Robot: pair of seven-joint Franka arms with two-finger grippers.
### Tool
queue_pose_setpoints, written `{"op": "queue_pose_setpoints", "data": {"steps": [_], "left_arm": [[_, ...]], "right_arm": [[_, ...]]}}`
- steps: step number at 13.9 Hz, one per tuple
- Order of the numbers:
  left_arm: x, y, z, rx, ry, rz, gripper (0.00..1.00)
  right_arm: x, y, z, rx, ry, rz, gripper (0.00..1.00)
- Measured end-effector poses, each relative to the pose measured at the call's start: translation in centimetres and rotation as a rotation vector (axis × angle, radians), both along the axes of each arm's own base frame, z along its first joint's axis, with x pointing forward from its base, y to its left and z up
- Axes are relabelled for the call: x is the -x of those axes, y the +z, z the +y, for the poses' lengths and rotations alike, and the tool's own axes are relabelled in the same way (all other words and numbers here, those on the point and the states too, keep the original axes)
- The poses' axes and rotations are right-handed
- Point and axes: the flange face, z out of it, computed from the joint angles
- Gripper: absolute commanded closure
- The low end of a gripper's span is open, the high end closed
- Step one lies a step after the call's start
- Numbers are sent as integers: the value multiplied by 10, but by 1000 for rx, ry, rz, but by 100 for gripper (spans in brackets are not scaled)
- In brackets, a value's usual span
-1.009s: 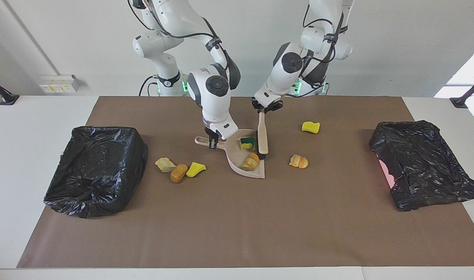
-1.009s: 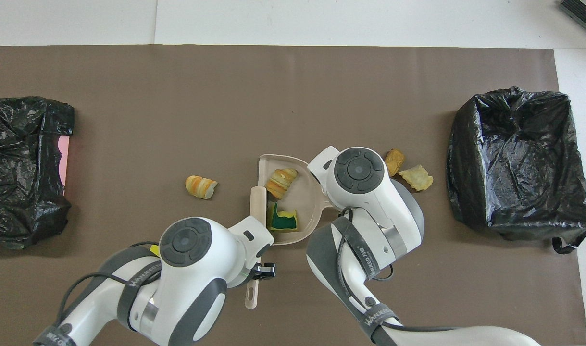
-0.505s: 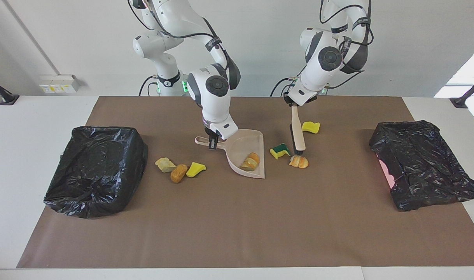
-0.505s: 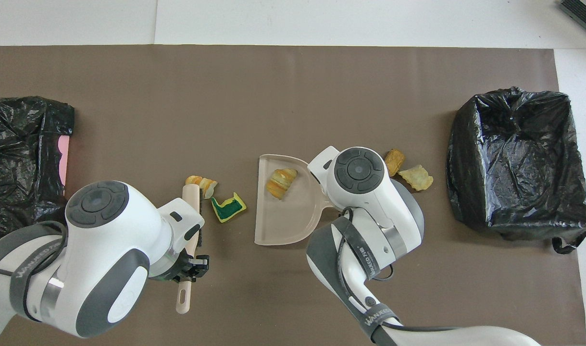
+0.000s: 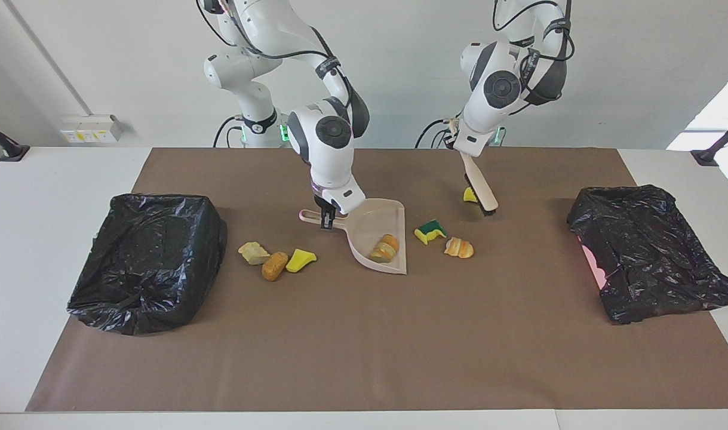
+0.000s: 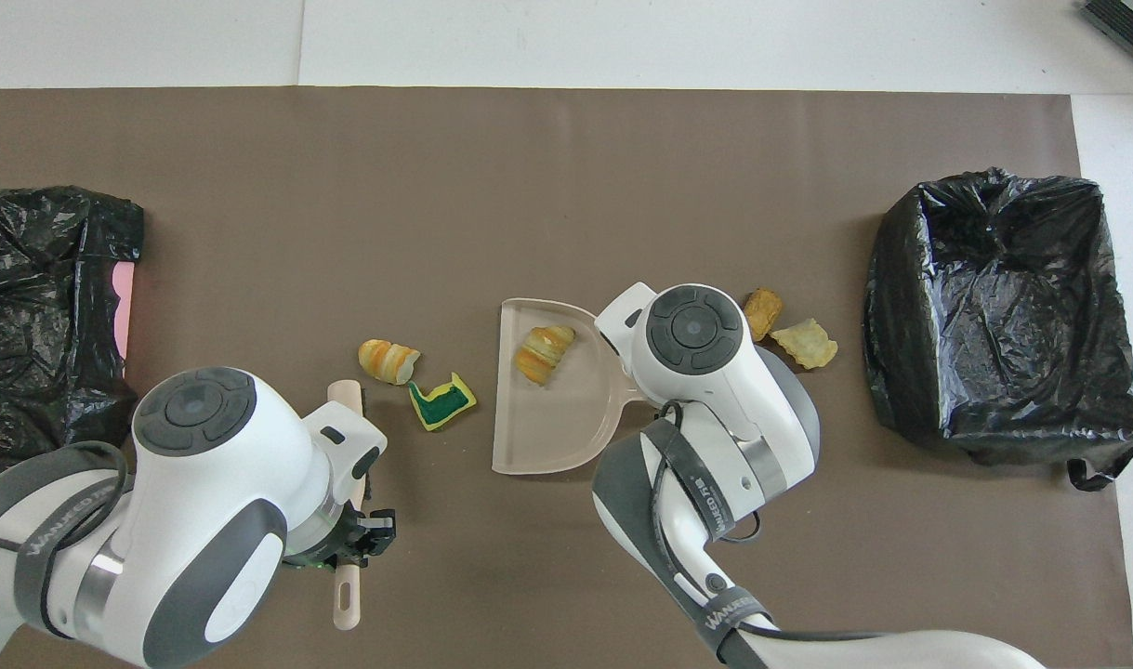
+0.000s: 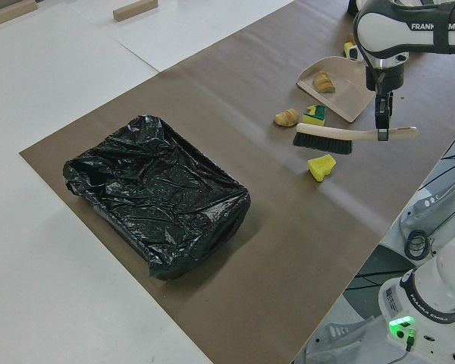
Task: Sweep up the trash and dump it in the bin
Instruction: 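Draw the brush back and sweep the remaining pieces toward the dustpan, then brush the remaining bread and sponge into the dustpan with the left gripper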
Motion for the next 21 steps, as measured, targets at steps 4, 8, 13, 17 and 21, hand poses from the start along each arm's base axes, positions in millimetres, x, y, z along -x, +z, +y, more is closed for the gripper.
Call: {"op": "queue_pose_setpoints", "data": {"steps": [4,8,13,17,21], "left_arm": [[38,-12,13,-119,164,2,100],[59,-36,3,-200,266,-45,100],[49,-51,-8,-133,358,-141,100],[25,-62,-18,-58,394,-243,100],[-8,-65,-30,26,370,-293,100]], "right_arm": [[0,0,0,0,0,0,100],[0,0,0,0,0,0,100],[0,0,0,0,0,0,100],[0,0,0,0,0,0,100],[0,0,0,0,0,0,100]]}}
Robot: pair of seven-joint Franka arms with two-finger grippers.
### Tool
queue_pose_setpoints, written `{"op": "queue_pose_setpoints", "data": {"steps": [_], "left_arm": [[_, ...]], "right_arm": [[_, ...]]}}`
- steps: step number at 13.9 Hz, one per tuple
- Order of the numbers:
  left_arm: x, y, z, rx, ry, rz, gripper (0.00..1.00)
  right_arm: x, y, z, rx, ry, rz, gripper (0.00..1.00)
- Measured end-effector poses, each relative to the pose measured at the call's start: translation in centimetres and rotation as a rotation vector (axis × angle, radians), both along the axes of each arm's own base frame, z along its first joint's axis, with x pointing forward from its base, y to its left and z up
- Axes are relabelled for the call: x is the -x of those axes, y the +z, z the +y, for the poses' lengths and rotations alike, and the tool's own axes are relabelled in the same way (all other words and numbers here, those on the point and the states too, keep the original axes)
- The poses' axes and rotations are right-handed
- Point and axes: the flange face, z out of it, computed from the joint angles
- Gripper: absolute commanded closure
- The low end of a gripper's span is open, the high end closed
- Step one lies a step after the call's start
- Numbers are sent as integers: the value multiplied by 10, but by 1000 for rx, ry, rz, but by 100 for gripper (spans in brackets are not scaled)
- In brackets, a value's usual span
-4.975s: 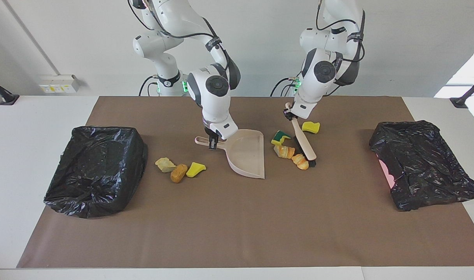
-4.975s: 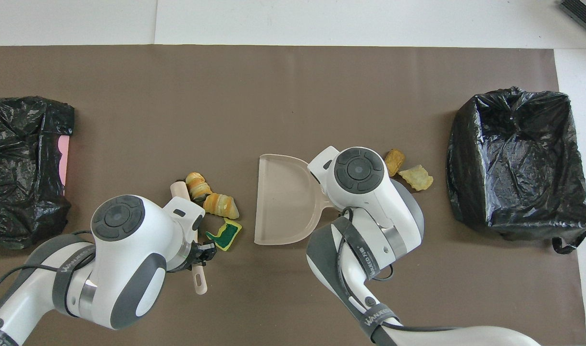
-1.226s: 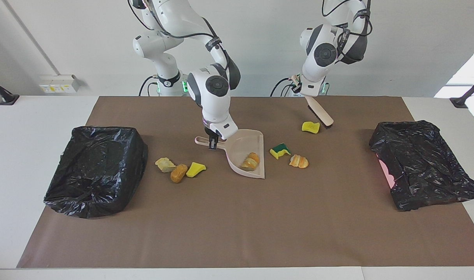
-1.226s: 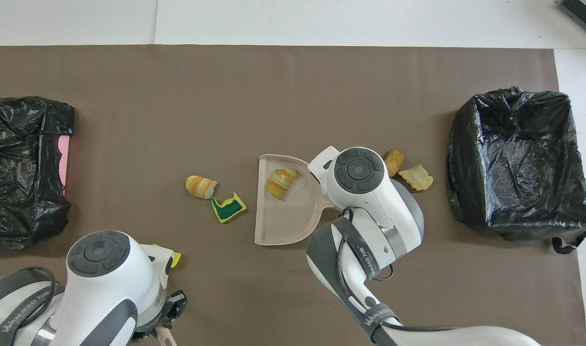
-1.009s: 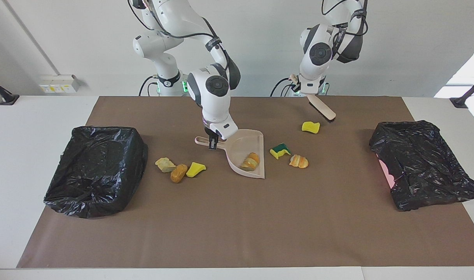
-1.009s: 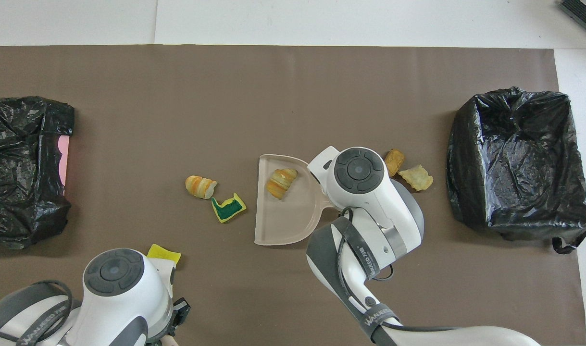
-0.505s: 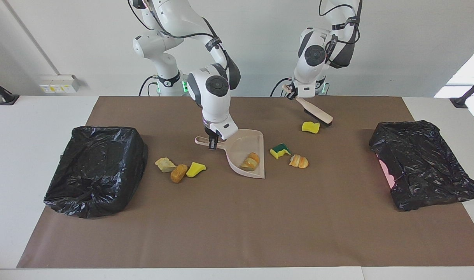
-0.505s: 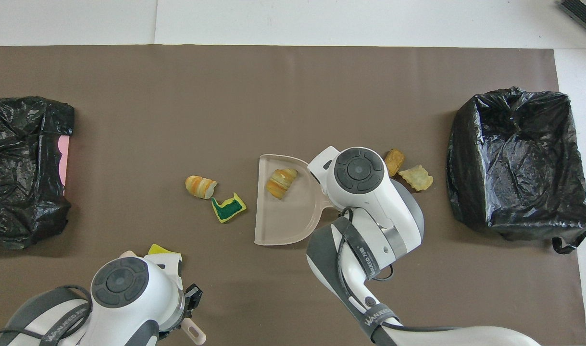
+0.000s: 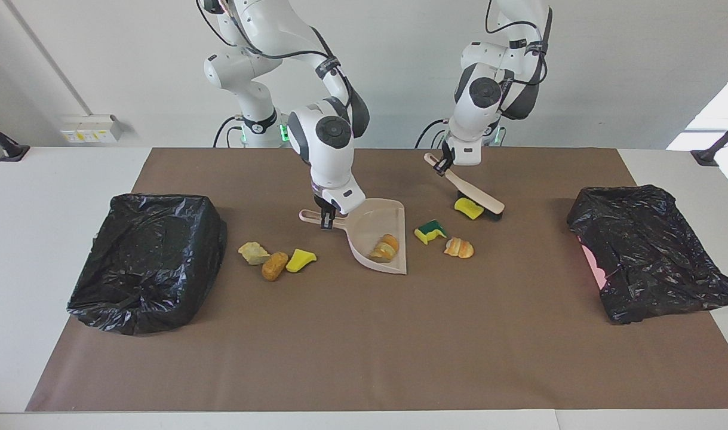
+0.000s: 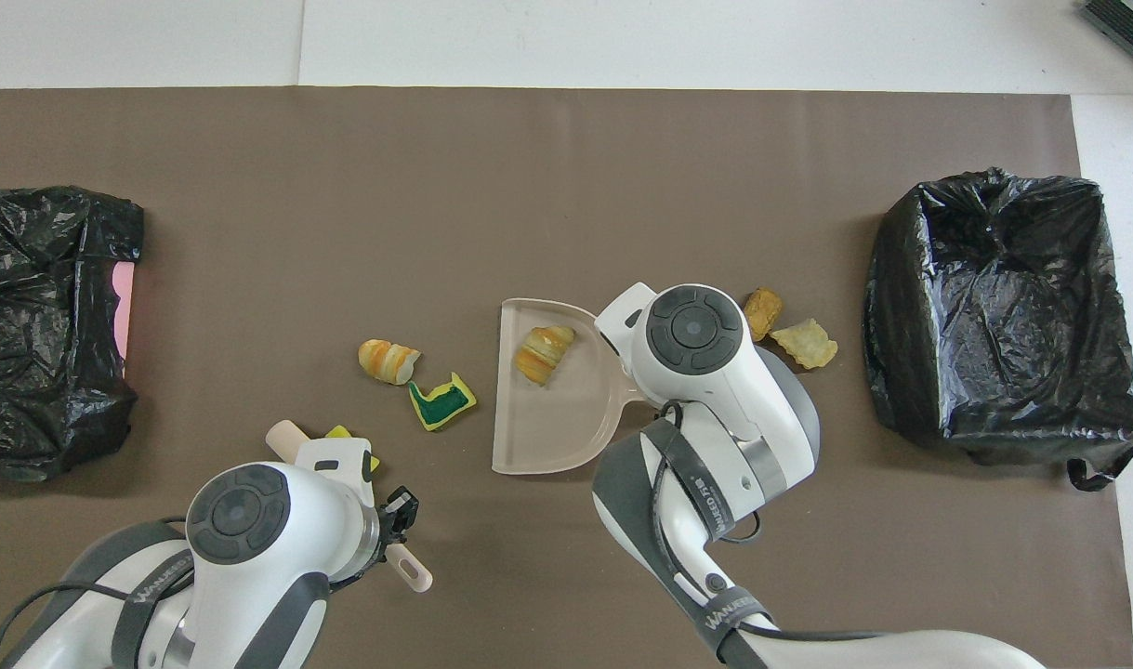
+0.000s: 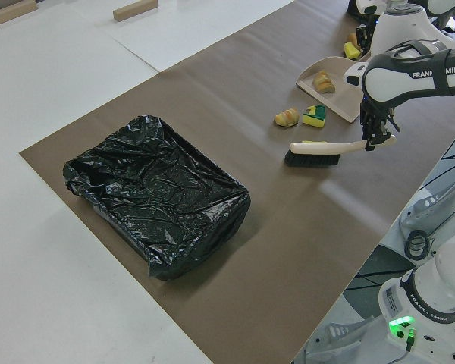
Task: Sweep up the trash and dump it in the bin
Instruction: 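Brush the remaining bread and sponge into the dustpan with the left gripper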
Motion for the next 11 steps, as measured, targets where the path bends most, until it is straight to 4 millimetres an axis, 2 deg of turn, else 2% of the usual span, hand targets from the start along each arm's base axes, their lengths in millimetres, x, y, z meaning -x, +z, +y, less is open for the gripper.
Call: {"op": "queue_pose_setpoints", "data": {"steps": [3,5,9,11], "left_arm": [[-26,-4,-6,40,-125,-28,100],[-35,-6,-9,65,-247,-36,100],[-38,-6,-8,108,-474,-54,100],[-32,-5,-20,125,-582,-63,100]], "right_arm": [[0,0,0,0,0,0,100],[0,0,0,0,0,0,100],[0,0,0,0,0,0,100],[0,0,0,0,0,0,100]]}}
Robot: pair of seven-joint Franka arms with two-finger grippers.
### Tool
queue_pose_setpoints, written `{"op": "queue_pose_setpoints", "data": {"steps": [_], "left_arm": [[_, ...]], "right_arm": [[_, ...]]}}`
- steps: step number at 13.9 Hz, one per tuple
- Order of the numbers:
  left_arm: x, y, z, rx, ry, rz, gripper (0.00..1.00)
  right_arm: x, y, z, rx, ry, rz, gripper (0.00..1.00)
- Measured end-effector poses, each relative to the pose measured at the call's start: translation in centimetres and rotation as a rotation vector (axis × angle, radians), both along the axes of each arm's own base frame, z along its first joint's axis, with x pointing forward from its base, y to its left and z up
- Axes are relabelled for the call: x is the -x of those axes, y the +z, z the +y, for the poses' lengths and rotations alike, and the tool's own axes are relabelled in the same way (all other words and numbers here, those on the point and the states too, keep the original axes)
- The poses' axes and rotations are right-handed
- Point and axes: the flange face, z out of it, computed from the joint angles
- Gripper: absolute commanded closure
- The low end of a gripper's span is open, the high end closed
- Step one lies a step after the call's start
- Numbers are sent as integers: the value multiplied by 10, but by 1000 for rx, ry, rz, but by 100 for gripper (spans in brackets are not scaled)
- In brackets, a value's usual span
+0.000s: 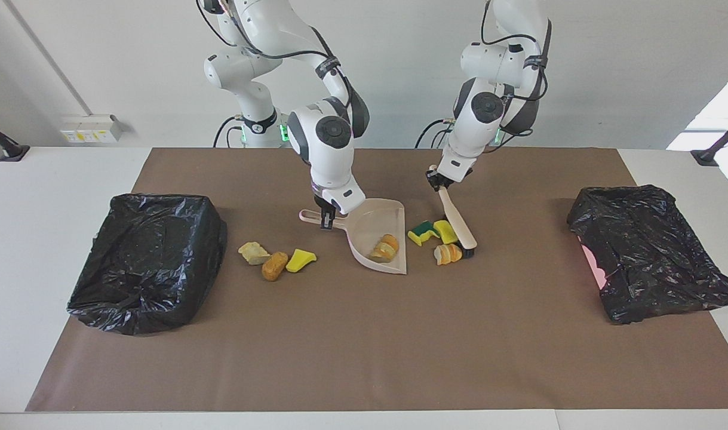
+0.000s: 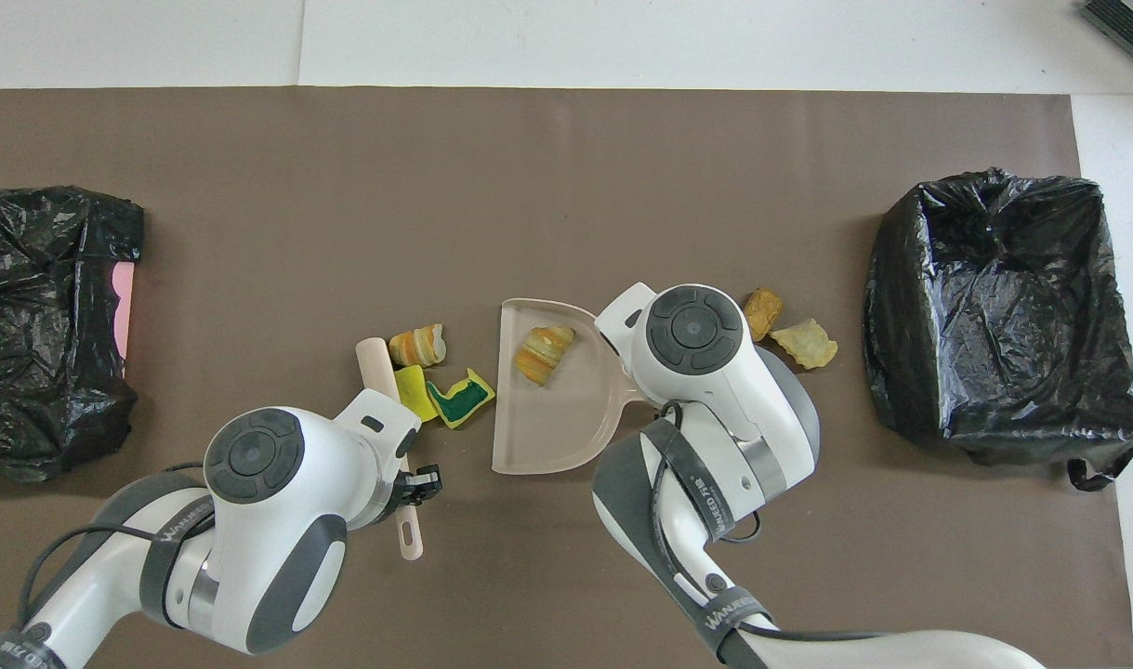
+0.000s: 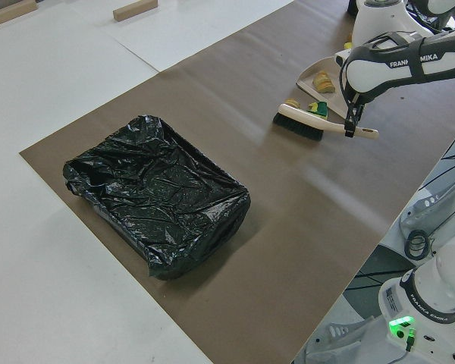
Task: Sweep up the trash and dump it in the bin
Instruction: 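Brush the remaining bread and sponge into the dustpan with the left gripper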
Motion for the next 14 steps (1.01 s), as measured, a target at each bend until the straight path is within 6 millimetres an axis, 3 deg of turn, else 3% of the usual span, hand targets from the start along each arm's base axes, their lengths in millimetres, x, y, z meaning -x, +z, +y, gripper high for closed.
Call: {"op": "queue_pose_setpoints", "data": {"steps": [5,8,11,14], "left_arm": [[32,11,-65,104,-128,-50,100],[42,23,-89,142,-179,-64,100],[36,38,-91,149,-217,-41,100],[3,62,-61,175,-252,-2,100]], "right_arm": [[0,0,0,0,0,0,100],[0,0,0,0,0,0,100],[0,0,0,0,0,0,100],[0,0,0,0,0,0,100]]}}
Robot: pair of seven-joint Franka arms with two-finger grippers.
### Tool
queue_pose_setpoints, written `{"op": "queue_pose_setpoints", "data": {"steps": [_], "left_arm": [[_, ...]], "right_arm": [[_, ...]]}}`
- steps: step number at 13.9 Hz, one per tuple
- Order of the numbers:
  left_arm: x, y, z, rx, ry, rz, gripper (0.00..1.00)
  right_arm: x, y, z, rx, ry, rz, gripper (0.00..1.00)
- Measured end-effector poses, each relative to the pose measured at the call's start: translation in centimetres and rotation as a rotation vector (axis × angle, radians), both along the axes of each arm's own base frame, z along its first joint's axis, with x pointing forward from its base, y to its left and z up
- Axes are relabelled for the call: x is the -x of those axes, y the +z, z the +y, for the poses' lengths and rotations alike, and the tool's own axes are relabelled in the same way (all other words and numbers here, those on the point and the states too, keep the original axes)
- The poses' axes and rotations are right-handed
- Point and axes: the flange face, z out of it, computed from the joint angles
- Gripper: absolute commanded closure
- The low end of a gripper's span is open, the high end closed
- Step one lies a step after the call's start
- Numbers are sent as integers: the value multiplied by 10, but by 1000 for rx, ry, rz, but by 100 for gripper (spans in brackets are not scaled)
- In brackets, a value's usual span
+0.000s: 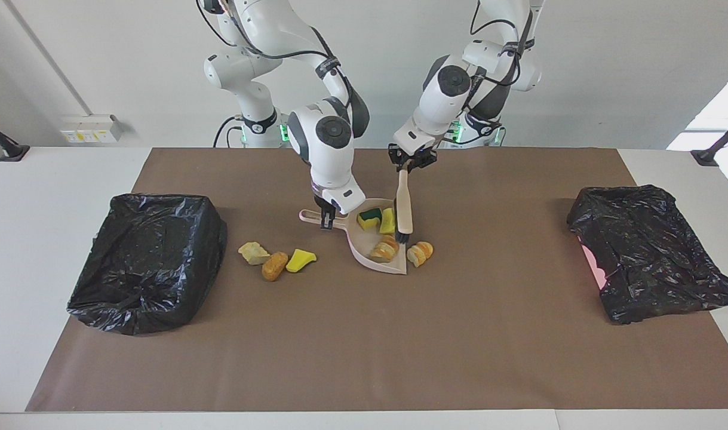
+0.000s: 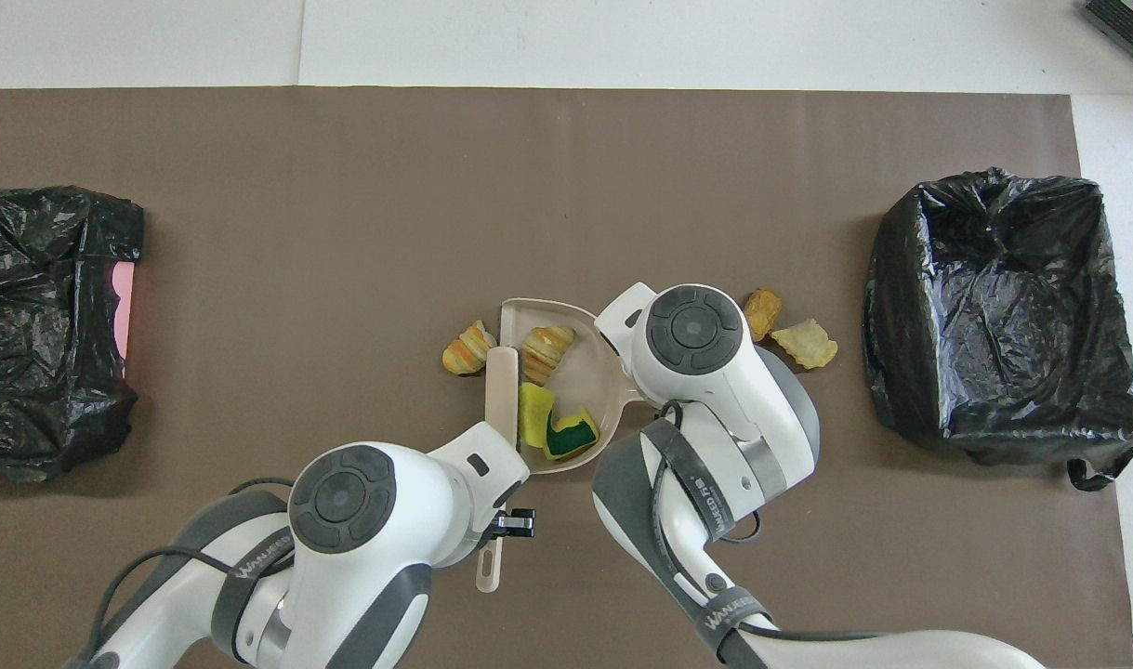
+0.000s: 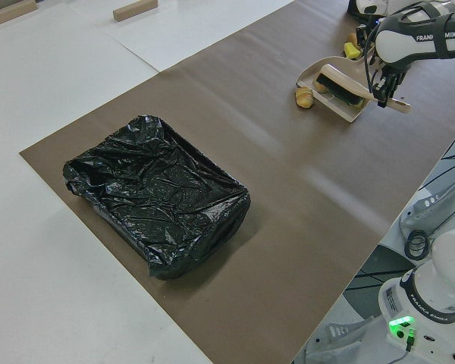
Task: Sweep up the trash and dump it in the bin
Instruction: 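Brush the remaining bread and sponge into the dustpan with the left gripper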
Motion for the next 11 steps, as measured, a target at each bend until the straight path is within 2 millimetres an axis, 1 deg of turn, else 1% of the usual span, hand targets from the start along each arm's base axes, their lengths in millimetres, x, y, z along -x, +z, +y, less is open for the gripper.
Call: {"op": "queue_pose_setpoints", "data": {"steps": [2,5,7,9,11], "left_arm": [[-22,7,27,21,-10,2,100],[-40,4,56,41,-48,-15,100],[-53,-7,78,10,-97,-28,100],[-64,-23,97,-85,-189,-47,100],[-68,-37,100,-122,-242,-41,100]], "right_arm": [[0,0,0,0,0,0,100],[0,0,0,0,0,0,100],[0,0,0,0,0,0,100],[0,0,0,0,0,0,100],[0,0,0,0,0,0,100]]}}
